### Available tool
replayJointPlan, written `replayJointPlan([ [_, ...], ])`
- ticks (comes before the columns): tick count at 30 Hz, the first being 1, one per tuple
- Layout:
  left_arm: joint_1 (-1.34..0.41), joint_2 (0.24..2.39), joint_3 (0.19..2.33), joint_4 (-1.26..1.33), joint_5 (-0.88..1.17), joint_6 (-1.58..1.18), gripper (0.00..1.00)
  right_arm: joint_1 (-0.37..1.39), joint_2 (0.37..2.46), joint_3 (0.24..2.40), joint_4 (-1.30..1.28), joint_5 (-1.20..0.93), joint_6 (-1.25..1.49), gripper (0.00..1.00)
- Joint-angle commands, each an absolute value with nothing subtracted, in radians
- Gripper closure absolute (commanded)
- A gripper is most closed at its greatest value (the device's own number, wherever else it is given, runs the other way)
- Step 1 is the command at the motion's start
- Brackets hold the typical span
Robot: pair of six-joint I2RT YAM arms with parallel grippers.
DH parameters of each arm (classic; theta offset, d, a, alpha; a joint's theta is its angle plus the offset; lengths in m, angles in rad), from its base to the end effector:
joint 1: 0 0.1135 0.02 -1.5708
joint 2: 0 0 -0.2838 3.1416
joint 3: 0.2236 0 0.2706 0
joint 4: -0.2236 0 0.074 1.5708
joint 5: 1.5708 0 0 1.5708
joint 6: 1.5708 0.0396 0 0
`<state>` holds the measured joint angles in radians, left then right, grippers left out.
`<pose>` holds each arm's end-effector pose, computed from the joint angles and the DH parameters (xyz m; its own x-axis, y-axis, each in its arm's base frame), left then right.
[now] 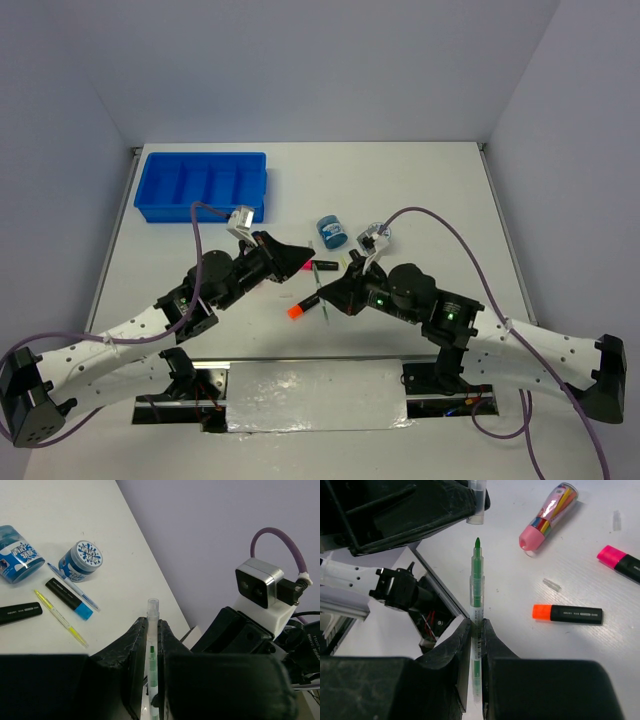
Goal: Sort the stationery into containers
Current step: Close the pen cap on the pen.
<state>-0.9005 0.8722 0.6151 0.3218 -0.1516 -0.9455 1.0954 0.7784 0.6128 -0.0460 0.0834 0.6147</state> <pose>0.1419 -0.1693 0.3291 -0.5287 -0.6233 -0.5762 0.4312 0.3875 -0.8148 0.0940 0.1754 0.3046 -0.5680 0.1523 -0.8088 -0.6379 0.5395 0.5496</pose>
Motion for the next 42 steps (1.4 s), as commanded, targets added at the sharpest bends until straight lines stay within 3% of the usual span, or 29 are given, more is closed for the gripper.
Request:
replayJointPlan([
  [1,-0.905,0.861,0.65,0.37,-0.152,-0.937,1.0,1.103,0.798,0.663,-0.02,0.106,0.598,1.0],
  [42,-0.905,0.873,0.63,0.377,-0.126,-0.942,1.0,1.1,0.827,0.727,-0.06,0.161,0.569,1.0],
])
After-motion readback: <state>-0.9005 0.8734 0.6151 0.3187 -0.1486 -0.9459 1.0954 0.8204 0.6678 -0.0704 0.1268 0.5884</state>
